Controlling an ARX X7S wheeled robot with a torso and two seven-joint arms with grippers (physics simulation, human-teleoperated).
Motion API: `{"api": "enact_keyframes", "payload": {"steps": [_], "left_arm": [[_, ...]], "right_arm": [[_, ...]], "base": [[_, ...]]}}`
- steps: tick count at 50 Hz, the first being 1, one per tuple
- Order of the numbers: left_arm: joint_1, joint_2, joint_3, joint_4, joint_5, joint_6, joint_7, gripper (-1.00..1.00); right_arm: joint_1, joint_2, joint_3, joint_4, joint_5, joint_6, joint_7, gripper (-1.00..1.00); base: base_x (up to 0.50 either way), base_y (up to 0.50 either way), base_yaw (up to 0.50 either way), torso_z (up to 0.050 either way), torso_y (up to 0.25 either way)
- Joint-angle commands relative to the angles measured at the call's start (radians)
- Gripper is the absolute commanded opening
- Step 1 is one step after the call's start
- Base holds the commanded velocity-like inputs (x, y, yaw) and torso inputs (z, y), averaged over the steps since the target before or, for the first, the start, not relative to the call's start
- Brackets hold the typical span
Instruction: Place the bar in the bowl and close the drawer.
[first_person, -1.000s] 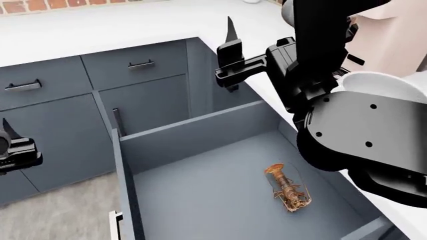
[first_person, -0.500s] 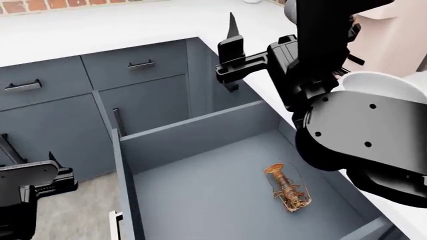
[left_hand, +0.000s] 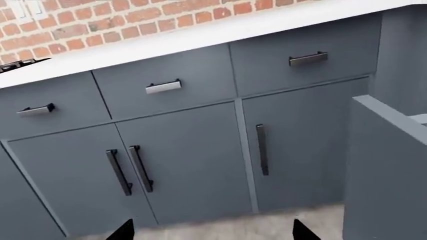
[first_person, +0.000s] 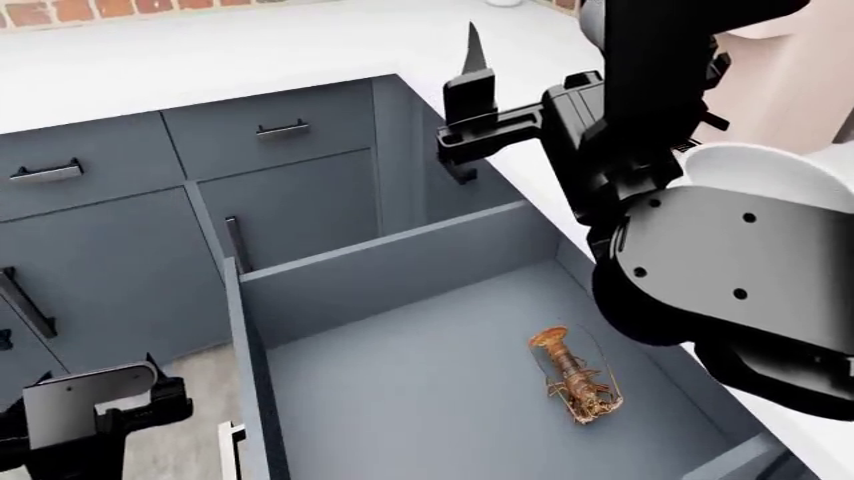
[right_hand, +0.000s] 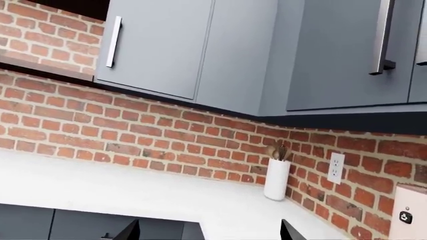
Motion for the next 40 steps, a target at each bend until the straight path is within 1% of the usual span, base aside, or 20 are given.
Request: {"api": "enact_keyframes", "payload": {"steps": [1, 7, 14, 21, 29, 40], "left_arm": [[-0.031, 0.048, 0.054, -0.169, 0.026, 0.080, 0.076, 1.00], [-0.054, 0.059, 0.096, -0.239, 0.042, 0.104, 0.133, 1.00], [-0.084, 0.078, 0.148, -0.354, 0.080, 0.184, 0.212, 1.00], [-0.103, 0.087, 0.190, -0.387, 0.098, 0.223, 0.272, 1.00], [-0.164, 0.109, 0.236, -0.437, 0.127, 0.229, 0.314, 1.00], [-0.275, 0.172, 0.291, -0.576, 0.152, 0.280, 0.392, 1.00]], "right_arm": [[-0.006, 0.008, 0.004, -0.015, -0.002, -0.001, 0.009, 1.00], [-0.005, 0.012, 0.008, -0.028, -0.004, 0.001, 0.017, 1.00], [-0.007, 0.015, 0.010, -0.036, -0.003, 0.004, 0.028, 1.00], [-0.009, 0.021, 0.015, -0.051, -0.004, 0.004, 0.037, 1.00], [-0.013, 0.030, 0.020, -0.065, -0.007, 0.000, 0.045, 1.00], [-0.019, 0.035, 0.025, -0.079, -0.010, -0.001, 0.054, 1.00]], "base": [[0.00, 0.00, 0.00, 0.000, 0.000], [0.00, 0.00, 0.00, 0.000, 0.000], [0.00, 0.00, 0.00, 0.000, 0.000], [0.00, 0.00, 0.00, 0.000, 0.000], [0.00, 0.00, 0.00, 0.000, 0.000], [0.00, 0.00, 0.00, 0.000, 0.000]]}}
